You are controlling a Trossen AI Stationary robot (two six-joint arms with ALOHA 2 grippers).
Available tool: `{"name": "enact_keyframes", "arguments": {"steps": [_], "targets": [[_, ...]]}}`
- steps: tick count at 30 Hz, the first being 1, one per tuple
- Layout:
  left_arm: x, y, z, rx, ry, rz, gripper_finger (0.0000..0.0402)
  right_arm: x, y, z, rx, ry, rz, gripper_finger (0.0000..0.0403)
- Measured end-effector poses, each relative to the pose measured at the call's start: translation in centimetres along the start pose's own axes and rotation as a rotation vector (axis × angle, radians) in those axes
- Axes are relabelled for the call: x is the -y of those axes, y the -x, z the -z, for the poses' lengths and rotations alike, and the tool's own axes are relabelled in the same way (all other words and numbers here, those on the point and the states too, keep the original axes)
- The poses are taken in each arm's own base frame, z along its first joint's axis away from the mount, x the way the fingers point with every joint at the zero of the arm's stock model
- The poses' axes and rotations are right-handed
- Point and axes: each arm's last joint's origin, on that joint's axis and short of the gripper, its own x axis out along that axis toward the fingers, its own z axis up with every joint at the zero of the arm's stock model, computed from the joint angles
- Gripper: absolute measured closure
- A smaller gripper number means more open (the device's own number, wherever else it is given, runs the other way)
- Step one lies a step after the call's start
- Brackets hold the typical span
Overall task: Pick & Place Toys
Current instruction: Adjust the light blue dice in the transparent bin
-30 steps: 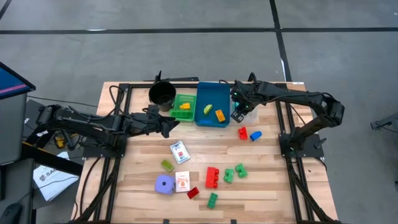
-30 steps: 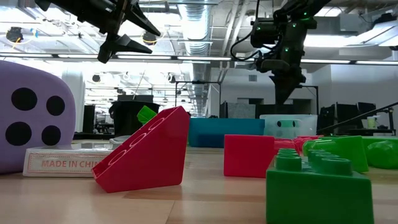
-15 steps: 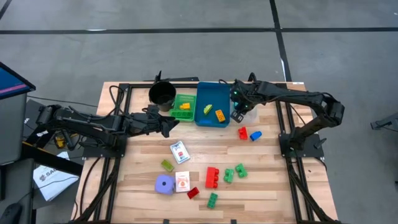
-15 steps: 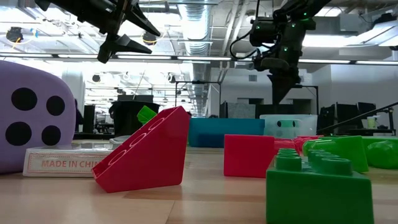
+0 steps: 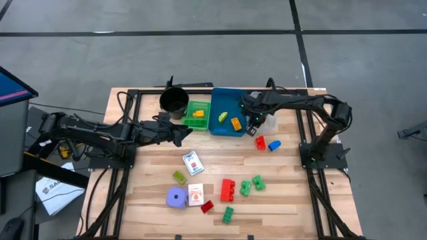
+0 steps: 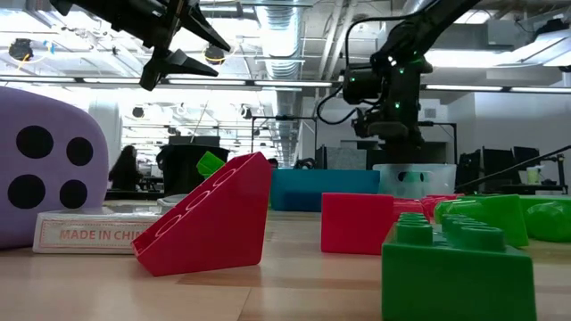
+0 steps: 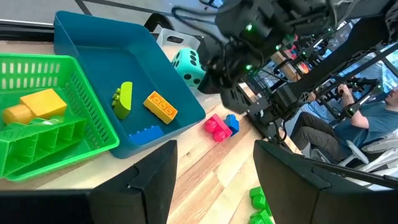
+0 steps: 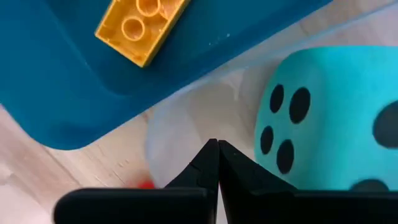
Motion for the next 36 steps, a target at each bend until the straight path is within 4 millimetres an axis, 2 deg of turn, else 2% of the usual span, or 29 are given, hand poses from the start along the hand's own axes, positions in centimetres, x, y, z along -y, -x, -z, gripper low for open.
{"name": "enact_keyframes", "arguments": {"steps": [4, 9, 11, 15, 19, 23, 30, 34, 36], "targets": [[0.0, 0.0, 0.0, 0.000, 0.000, 0.000, 0.0198, -0.3, 0.2, -0.2, 0.002, 0.014, 0.053, 0.0402], [0.0, 0.0, 0.0, -0.001, 0.000, 0.000, 0.0198, -0.1, 1.2, 0.0, 0.009, 0.028, 0.324, 0.0402], [0.0, 0.0, 0.0, -0.001, 0.000, 0.000, 0.0198, 0.1, 1.4, -0.1, 0.003, 0.023, 0.325, 0.0402], [0.0, 0.0, 0.0, -0.001, 0.000, -0.001, 0.0198, 0.0, 1.5, -0.3, -0.005, 0.067, 0.178, 0.0402], [0.0, 0.0, 0.0, -0.001, -0.001, -0.001, 0.0198, -0.1, 1.5, -0.2, -0.024, 0.072, 0.133, 0.0402], [0.0, 0.0, 0.0, -0.001, -0.001, -0.001, 0.0198, 0.6, 1.7, 0.0, -0.022, 0.026, 0.369, 0.0402], [0.0, 0.0, 0.0, -0.002, 0.000, 0.000, 0.0198, 0.8, 1.5, 0.1, -0.062, 0.064, 0.205, 0.0401], [0.0, 0.0, 0.0, -0.002, 0.000, 0.000, 0.0198, 1.2, 1.7, 0.0, -0.022, 0.007, 0.431, 0.0400], [0.0, 0.0, 0.0, -0.002, 0.007, 0.001, 0.0198, 1.4, 1.7, -0.1, -0.012, 0.003, 0.430, 0.0399]]}}
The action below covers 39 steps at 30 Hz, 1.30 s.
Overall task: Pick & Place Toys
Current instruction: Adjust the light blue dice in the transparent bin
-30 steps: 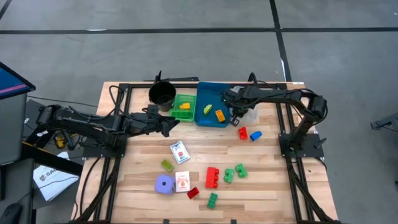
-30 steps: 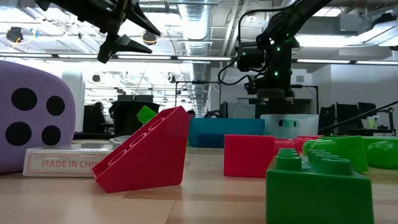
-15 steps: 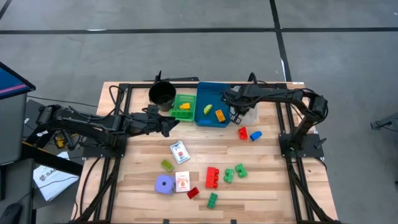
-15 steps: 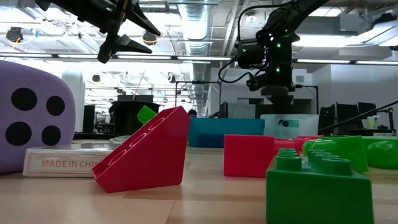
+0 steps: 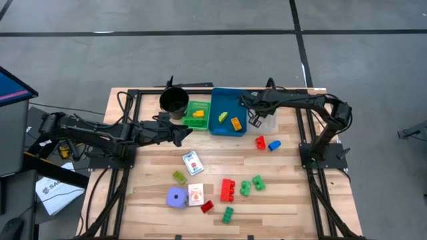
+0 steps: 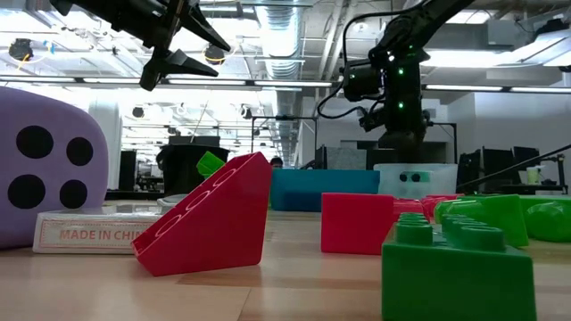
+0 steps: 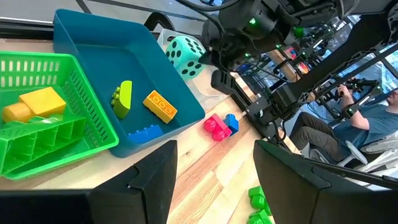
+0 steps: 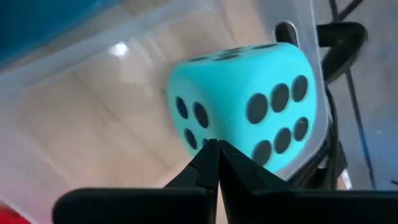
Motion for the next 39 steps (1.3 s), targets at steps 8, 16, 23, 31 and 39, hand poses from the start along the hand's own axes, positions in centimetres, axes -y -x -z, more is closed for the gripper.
{"name": "enact_keyframes", "arguments": {"steps": [8, 16, 23, 31, 39], "targets": [[0.0, 0.0, 0.0, -0.003, 0.000, 0.002, 0.0198, 0.4, 0.0, -0.1, 0.018, 0.050, 0.127, 0.0400], [0.1, 0.1, 0.1, -0.006, -0.002, 0.006, 0.0198, 0.3, -0.1, 0.0, -0.014, 0.129, 0.002, 0.0402], [0.1, 0.1, 0.1, -0.003, -0.002, 0.004, 0.0198, 0.4, -0.2, 0.0, -0.016, 0.121, -0.048, 0.0402], [0.1, 0.1, 0.1, -0.003, -0.001, 0.004, 0.0198, 0.2, -0.2, -0.1, -0.009, 0.145, -0.100, 0.0402], [0.2, 0.1, 0.0, 0.008, 0.009, 0.019, 0.0198, 1.7, -0.6, -0.1, -0.019, 0.084, 0.092, 0.0403]]}}
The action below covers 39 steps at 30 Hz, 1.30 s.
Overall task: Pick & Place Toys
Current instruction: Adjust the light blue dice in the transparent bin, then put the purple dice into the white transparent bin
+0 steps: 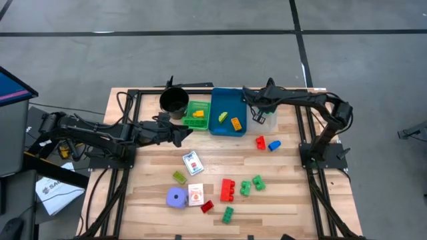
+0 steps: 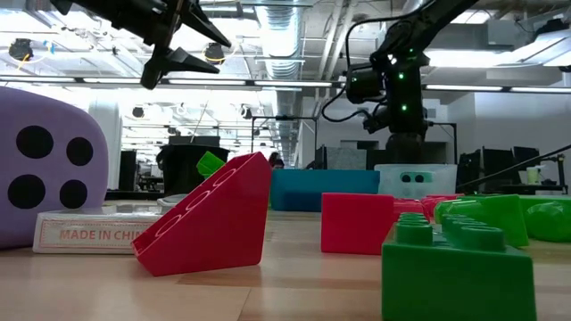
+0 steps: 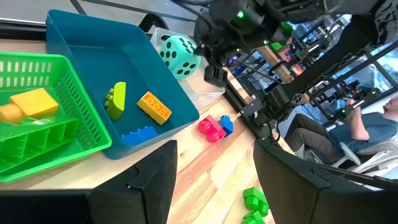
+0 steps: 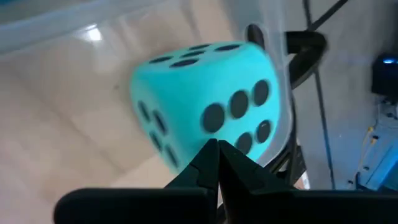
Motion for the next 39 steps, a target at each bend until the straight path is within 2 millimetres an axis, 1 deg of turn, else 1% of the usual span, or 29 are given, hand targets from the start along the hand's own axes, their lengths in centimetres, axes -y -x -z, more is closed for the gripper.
{"name": "enact_keyframes", "arguments": {"steps": [4, 6, 8, 11, 15, 17, 19, 21, 24, 28, 30, 32, 34, 36, 39], "targets": [[0.0, 0.0, 0.0, 0.000, 0.000, 0.000, 0.0198, -0.2, 1.2, 0.3, 0.031, -0.001, -0.017, 0.0403], [0.0, 0.0, 0.0, 0.000, 0.000, 0.000, 0.0198, -0.2, 2.7, 0.3, 0.085, -0.013, -0.047, 0.0403], [0.0, 0.0, 0.0, -0.001, -0.007, -0.001, 0.0198, 0.0, 5.0, 0.3, 0.172, -0.050, -0.097, 0.0403], [-0.1, 0.0, 0.0, -0.004, -0.013, -0.005, 0.0198, 0.3, 9.1, 0.6, 0.375, -0.084, -0.270, 0.0403], [-0.1, 0.0, 0.1, -0.008, -0.017, -0.009, 0.0198, 0.6, 15.2, 1.8, 0.743, -0.108, -0.629, 0.0403], [-0.2, 0.0, 0.1, -0.013, -0.021, -0.014, 0.0198, 0.6, 17.9, 2.6, 0.895, -0.099, -0.795, 0.0403], [-0.2, 0.0, 0.2, -0.017, -0.025, -0.019, 0.0198, 0.5, 20.0, 3.8, 0.989, -0.091, -0.917, 0.0402], [-0.3, 0.0, 0.2, -0.023, -0.029, -0.023, 0.0198, 0.0, 21.4, 5.0, 1.017, -0.073, -0.992, 0.0395], [-0.3, 0.0, 0.2, -0.024, -0.028, -0.022, 0.0198, -1.3, 22.6, 6.4, 0.979, -0.048, -1.069, 0.0374], [-0.3, 0.0, 0.2, -0.024, -0.058, -0.022, 0.0198, -3.5, 23.6, 7.6, 0.920, -0.003, -1.148, 0.0331], [-0.3, 0.0, 0.2, -0.027, -0.104, -0.019, 0.0198, -5.0, 24.2, 7.6, 0.906, 0.020, -1.186, 0.0304], [-0.2, 0.2, 0.2, -0.041, -0.166, -0.001, 0.0198, -6.7, 24.0, 7.6, 0.853, 0.063, -1.186, 0.0273], [-0.1, 0.3, 0.1, -0.052, -0.222, 0.020, 0.0198, -8.4, 24.2, 7.2, 0.841, 0.080, -1.208, 0.0238], [-0.1, 0.6, 0.0, -0.068, -0.272, 0.044, 0.0198, -10.1, 23.7, 6.9, 0.762, 0.078, -1.209, 0.0202], [-0.3, 1.4, 0.0, -0.138, -0.367, 0.097, 0.0198, -13.0, 23.0, 5.8, 0.703, 0.060, -1.226, 0.0155]]}}
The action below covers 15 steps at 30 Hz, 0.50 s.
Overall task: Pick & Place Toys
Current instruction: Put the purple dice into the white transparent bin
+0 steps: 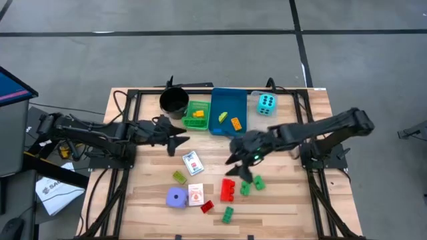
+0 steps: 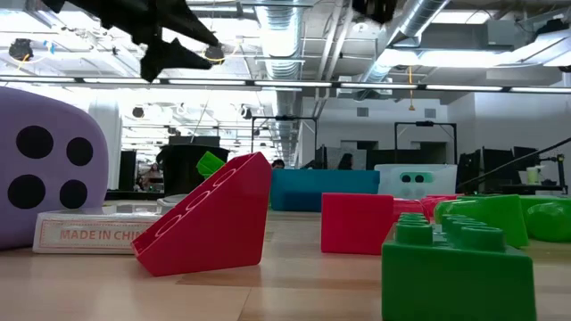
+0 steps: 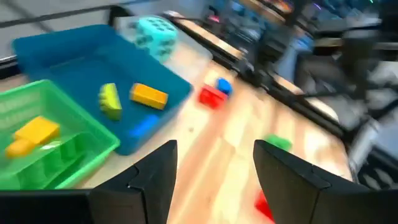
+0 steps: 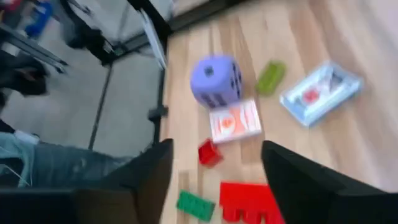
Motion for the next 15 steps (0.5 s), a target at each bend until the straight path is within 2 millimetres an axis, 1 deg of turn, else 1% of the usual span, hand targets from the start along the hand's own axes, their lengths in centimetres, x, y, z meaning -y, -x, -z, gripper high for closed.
{"name": "enact_keyframes", "arguments": {"steps": [3, 6, 7, 8, 9, 11, 15], "targets": [[-0.2, 1.3, 0.4, -0.117, -0.055, 0.112, 0.0198, -0.5, -2.6, -0.2, 0.046, -0.068, -0.056, 0.0129], [-0.2, 2.9, 0.8, -0.255, -0.058, 0.287, 0.0198, -1.1, -4.5, -1.3, 0.173, -0.180, -0.164, 0.0121], [-0.1, 3.4, 1.0, -0.302, -0.057, 0.353, 0.0198, -1.5, -5.2, -2.0, 0.249, -0.219, -0.230, 0.0120], [0.2, 4.0, 1.0, -0.323, -0.057, 0.429, 0.0198, -1.8, -5.5, -2.6, 0.314, -0.251, -0.285, 0.0120], [0.3, 4.6, 1.1, -0.358, -0.059, 0.488, 0.0198, -1.9, -5.8, -2.7, 0.348, -0.279, -0.307, 0.0120], [0.5, 5.5, 1.4, -0.411, -0.052, 0.573, 0.0198, -2.3, -6.6, -3.7, 0.478, -0.329, -0.368, 0.0120], [1.2, 6.5, 1.7, -0.457, -0.028, 0.652, 0.0198, -2.0, -8.3, -4.1, 0.531, -0.417, -0.358, 0.0120]]}}
